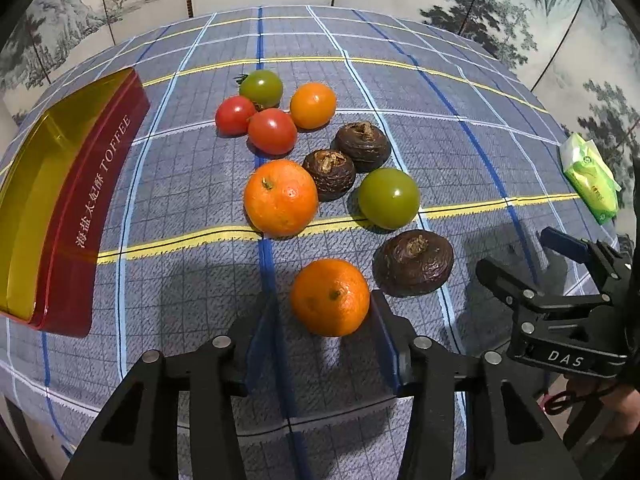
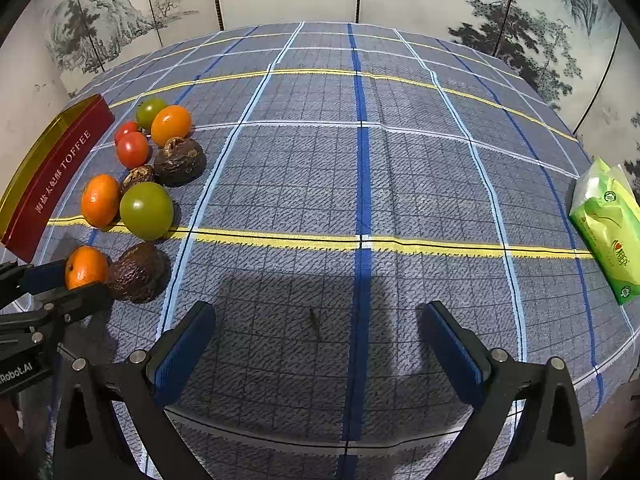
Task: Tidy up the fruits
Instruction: 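Close the left gripper around the mandarin orange, then lift the mandarin toward the TOFFEE tin while the right gripper grasps a dark brown fruit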
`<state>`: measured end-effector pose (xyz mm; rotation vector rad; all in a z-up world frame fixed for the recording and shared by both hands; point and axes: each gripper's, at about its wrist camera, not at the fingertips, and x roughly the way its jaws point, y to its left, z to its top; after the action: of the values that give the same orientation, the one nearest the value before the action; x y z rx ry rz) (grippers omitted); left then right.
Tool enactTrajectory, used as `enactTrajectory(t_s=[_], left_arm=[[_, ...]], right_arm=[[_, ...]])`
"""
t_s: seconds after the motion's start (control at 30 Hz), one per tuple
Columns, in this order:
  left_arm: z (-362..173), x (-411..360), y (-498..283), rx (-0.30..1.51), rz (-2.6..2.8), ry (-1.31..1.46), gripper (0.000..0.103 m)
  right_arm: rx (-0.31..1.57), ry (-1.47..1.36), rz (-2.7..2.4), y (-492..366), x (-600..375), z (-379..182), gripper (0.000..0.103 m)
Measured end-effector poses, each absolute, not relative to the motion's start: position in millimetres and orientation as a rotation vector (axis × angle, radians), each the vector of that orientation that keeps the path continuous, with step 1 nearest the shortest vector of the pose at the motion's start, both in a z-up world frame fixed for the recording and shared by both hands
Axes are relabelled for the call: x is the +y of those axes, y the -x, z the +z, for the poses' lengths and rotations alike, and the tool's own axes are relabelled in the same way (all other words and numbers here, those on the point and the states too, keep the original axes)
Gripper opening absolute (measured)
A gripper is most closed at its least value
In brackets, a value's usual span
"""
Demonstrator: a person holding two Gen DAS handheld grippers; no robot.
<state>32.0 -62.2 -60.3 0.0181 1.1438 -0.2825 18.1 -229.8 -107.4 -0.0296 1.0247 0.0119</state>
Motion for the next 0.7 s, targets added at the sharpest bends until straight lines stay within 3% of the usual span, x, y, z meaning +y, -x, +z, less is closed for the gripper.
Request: enactTrajectory(t_s=[0.03,0.7], left_arm=[[-60,-62,-32,1.146,-0.295,-0.011,0.038],[-28,-26,-22,1.096,-0.275,0.018,0.037]], right_arm=[[1.026,0.03,0.012,-18,-229,-108,0.102],[1.04,0.052,0.031,-13,-219,-112,0.102]])
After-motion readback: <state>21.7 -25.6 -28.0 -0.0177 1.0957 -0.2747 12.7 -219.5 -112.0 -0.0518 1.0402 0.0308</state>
